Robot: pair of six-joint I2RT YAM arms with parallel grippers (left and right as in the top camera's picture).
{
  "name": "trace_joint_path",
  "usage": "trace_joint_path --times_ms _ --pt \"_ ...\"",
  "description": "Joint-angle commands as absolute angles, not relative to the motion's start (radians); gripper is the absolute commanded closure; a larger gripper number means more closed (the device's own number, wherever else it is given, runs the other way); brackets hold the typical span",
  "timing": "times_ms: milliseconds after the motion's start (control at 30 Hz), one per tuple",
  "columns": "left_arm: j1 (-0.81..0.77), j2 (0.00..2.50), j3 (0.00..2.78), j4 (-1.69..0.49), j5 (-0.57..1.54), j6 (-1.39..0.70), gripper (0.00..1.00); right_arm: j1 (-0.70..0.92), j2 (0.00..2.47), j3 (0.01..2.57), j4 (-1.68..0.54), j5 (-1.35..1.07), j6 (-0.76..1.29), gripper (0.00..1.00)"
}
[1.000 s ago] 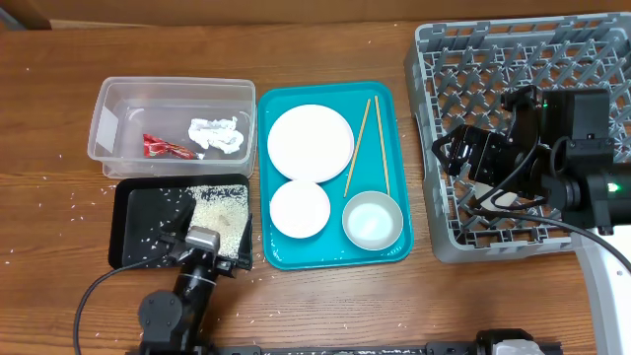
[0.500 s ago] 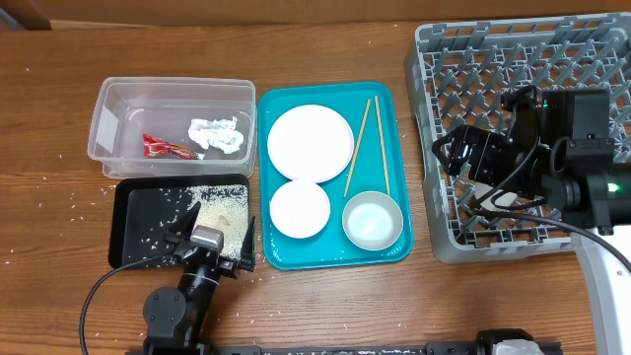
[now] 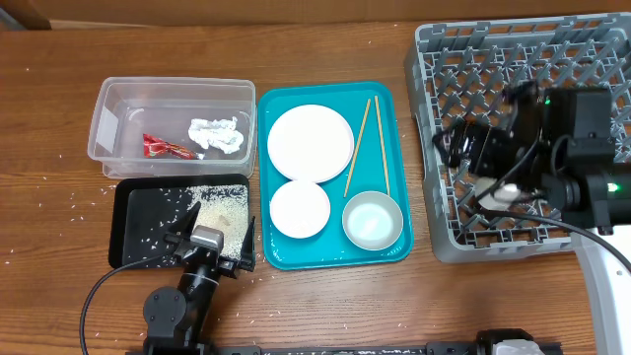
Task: Sort waste into correct bins and load items into the dishwasher
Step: 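Reach the right gripper to a chopstick and grasp it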
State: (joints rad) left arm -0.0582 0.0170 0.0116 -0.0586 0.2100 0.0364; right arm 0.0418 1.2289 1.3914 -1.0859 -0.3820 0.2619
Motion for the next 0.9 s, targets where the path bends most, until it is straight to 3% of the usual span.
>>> trace_joint_path --times_ms 0,67,167,400,567,867 --pt "-0.052 0.011 0.005 -0.054 0.226 0.046 0.0 0.047 1.23 1.413 -1.035 -0.447 0.262 0.03" --pt "-0.052 0.011 0.005 -0.055 0.226 0.046 0.0 0.077 1.244 1.413 -1.018 -0.512 0.262 0.15" --pt "-0.052 0.011 0.005 -0.054 0.226 0.046 0.0 0.189 1.288 1.413 -1.039 -0.391 0.268 0.22" --pt "-0.052 0.011 0.005 -0.055 0.226 0.046 0.0 0.456 1.491 1.413 -1.013 0.011 0.345 0.25" --pt "-0.052 0.011 0.005 -0.055 0.226 0.046 0.0 0.455 1.671 1.413 -0.869 0.045 0.284 0.21" --pt "-0.052 0.011 0.005 -0.054 0.226 0.046 0.0 0.389 1.959 1.413 -0.671 0.083 0.139 0.35"
